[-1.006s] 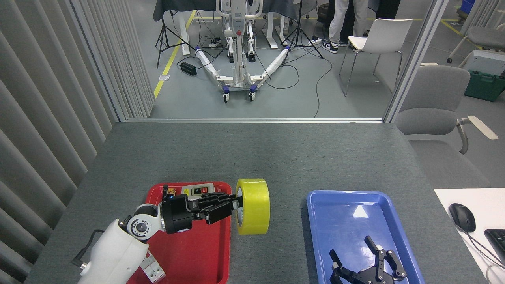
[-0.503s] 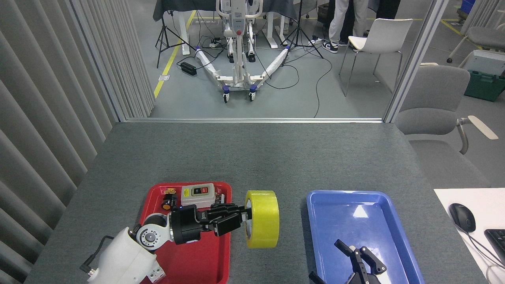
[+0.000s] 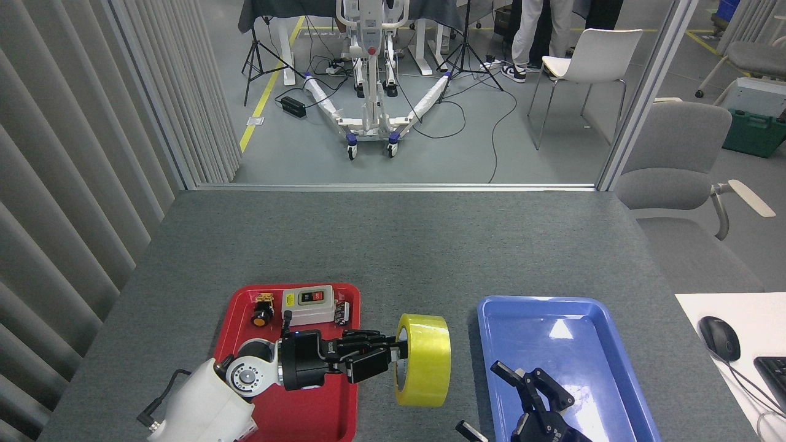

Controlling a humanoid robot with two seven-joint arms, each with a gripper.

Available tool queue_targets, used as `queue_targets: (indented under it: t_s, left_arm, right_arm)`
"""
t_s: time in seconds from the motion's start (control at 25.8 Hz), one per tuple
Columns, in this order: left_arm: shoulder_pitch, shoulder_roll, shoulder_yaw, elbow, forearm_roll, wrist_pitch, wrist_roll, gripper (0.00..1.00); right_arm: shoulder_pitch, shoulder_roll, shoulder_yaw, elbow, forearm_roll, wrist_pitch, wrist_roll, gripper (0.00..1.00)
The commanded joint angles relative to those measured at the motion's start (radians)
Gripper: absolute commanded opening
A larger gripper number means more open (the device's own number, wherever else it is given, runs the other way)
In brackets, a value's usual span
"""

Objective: Place and move tape with both arms
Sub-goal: 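Bring the right gripper up to the tape roll held by the left, then grasp the tape with the right gripper and release the left gripper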

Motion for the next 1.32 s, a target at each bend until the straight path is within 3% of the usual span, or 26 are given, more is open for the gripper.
queue_targets:
  t_s: [0.0, 0.54, 0.81, 1.04, 1.24, 1.28]
  left_arm:
    - [0.002, -0.009, -0.009, -0.005, -0.007, 0.000, 0.000, 0.00]
    - [0.018, -0.026, -0.049, -0.014, -0.036, 0.000, 0.001, 0.00]
    - [0.022, -0.026, -0.049, -0.036, -0.056, 0.000, 0.001, 0.00]
    - [0.051, -0.022, -0.049, -0.082, -0.058, 0.000, 0.000, 0.00]
    - [0.066, -0.026, -0.049, -0.086, -0.059, 0.000, -0.002, 0.00]
    - [0.068, -0.026, -0.048, -0.086, -0.059, 0.000, -0.002, 0.10]
  right_arm:
    - [0.000, 0.002, 0.032, -0.011, -0.001, 0.000, -0.001, 1.00]
    - [0.024, 0.013, 0.109, -0.035, 0.008, 0.000, 0.009, 0.96]
    - [0.037, 0.016, 0.107, -0.037, 0.008, 0.000, 0.009, 0.65]
    - [0.037, 0.014, 0.102, -0.037, 0.008, 0.000, 0.009, 0.26]
    - [0.037, 0.014, 0.099, -0.038, 0.008, 0.000, 0.009, 0.12]
    - [0.037, 0.011, 0.096, -0.038, 0.008, 0.000, 0.009, 0.10]
